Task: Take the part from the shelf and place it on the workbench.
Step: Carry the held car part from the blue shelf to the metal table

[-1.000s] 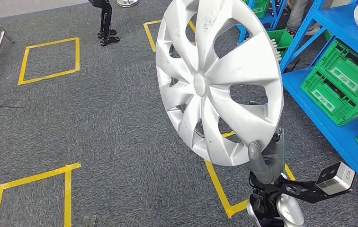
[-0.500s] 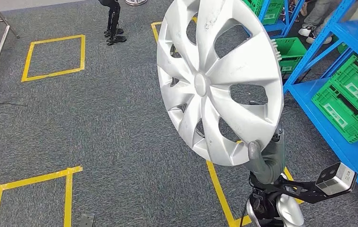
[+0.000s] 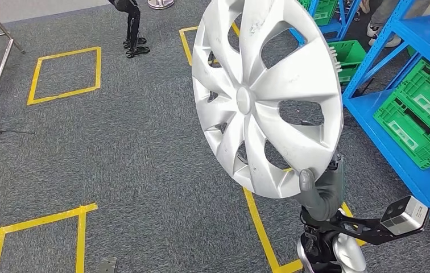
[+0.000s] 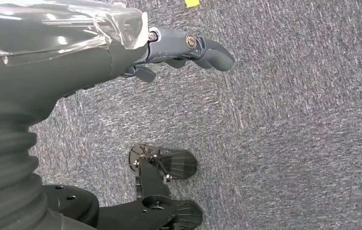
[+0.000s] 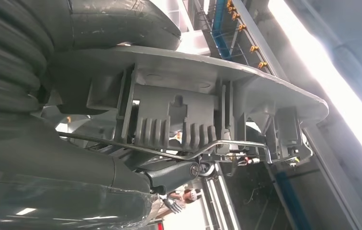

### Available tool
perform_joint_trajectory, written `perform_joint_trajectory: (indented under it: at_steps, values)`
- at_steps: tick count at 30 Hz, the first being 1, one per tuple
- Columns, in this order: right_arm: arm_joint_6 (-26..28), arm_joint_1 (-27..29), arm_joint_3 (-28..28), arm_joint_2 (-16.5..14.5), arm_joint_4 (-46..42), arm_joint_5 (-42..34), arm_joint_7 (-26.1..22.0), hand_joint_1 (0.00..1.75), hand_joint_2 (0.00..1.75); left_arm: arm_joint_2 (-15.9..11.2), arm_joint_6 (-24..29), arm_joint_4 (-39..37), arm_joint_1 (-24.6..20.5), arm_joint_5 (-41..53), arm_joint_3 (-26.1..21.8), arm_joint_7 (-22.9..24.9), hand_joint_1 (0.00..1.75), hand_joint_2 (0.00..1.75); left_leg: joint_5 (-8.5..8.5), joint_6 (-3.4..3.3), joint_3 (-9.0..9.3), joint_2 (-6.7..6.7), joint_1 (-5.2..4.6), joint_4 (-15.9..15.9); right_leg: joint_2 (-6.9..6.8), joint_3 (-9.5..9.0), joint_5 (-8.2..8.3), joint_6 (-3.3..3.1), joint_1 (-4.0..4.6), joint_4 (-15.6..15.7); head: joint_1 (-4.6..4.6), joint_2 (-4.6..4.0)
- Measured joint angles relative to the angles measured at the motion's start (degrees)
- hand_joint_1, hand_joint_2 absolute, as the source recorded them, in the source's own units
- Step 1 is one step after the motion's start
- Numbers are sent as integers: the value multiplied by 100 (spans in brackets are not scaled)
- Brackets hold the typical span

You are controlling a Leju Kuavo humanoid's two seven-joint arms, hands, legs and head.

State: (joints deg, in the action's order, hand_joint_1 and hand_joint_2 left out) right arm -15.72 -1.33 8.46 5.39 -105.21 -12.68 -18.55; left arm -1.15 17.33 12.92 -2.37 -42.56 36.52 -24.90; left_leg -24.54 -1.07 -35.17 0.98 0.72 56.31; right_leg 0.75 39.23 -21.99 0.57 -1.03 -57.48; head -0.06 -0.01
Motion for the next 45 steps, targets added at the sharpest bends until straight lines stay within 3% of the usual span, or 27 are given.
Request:
perform_joint_trajectory:
  at_steps: [4, 12, 45]
  values:
    - [19, 16, -6, 1, -1, 3, -3, 175, 175, 3, 0, 0, -6, 11, 20, 0, 0, 175, 13, 18, -29, -21, 6, -12, 2, 23, 28, -68, 23, 0, 2, 0]
    - [32, -9, -7, -1, -3, 16, -4, 175, 175, 3, 15, 0, -13, 43, 45, 32, 0, 175, 41, 143, -32, -27, 6, -13, -1, 9, 61, -105, 28, -2, 4, 0]
    - [-4, -22, -24, -41, -3, -39, 3, 175, 175, 3, 13, 2, -54, 102, 74, 136, 0, 175, 33, 140, -29, -27, -4, 24, -2, -8, 68, -95, 18, -2, 3, 0]
